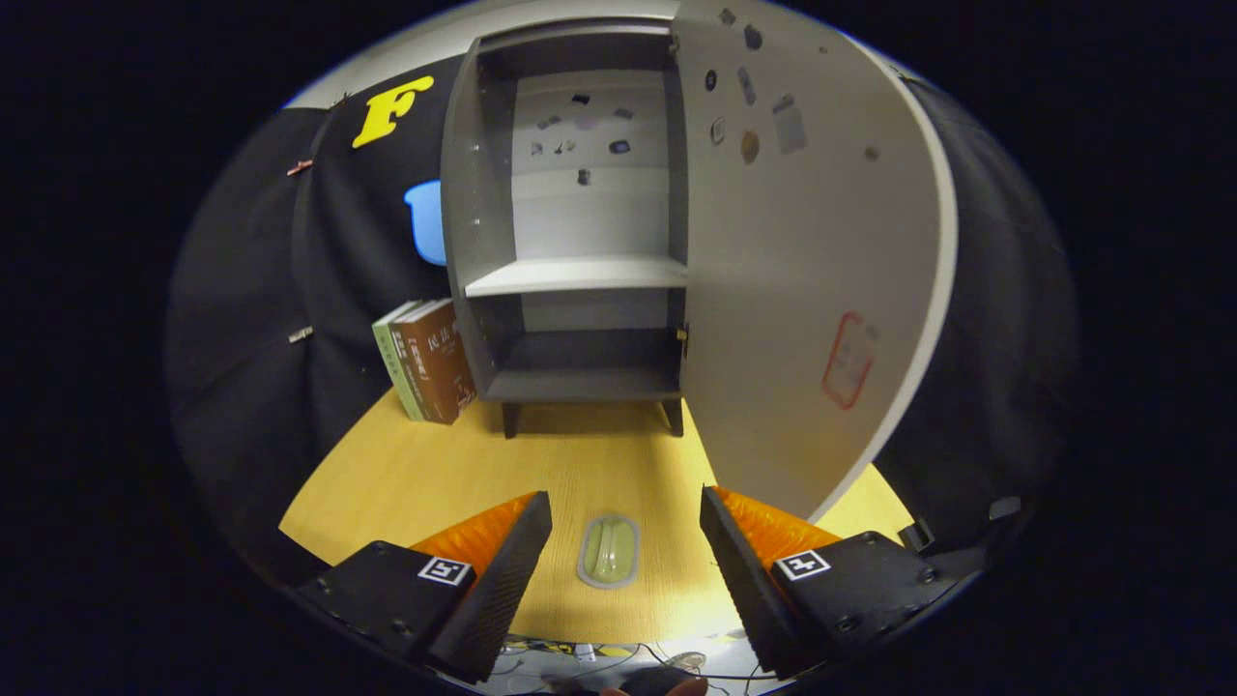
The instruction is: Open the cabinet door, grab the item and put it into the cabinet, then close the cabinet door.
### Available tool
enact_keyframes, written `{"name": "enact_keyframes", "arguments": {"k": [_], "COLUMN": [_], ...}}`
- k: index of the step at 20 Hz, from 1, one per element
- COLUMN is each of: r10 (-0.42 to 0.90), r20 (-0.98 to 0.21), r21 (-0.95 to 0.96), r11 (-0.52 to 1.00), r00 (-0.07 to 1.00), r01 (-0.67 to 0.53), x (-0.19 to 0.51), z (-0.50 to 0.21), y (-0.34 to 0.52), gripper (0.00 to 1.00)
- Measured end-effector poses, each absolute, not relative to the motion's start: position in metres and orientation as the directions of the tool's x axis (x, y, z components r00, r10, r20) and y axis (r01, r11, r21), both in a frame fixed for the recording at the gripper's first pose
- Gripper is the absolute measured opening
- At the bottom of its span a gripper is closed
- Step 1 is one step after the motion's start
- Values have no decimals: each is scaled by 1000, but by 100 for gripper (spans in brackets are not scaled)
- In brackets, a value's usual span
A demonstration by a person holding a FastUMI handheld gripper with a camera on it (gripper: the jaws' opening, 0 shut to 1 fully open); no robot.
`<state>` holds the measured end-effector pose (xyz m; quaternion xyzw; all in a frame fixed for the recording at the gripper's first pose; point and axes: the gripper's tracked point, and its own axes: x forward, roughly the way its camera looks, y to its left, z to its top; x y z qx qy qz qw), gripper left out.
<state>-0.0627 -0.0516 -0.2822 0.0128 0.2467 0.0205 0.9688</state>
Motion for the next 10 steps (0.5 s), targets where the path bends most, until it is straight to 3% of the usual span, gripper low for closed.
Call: {"name": "enact_keyframes", "arguments": {"k": [10], "r10": [52], "r20": [-689], "r21": [83], "r11": [997], "r00": [723], "r01": [7], "x": [-24], "z": [-448], "y": [-26], "gripper": [98]}}
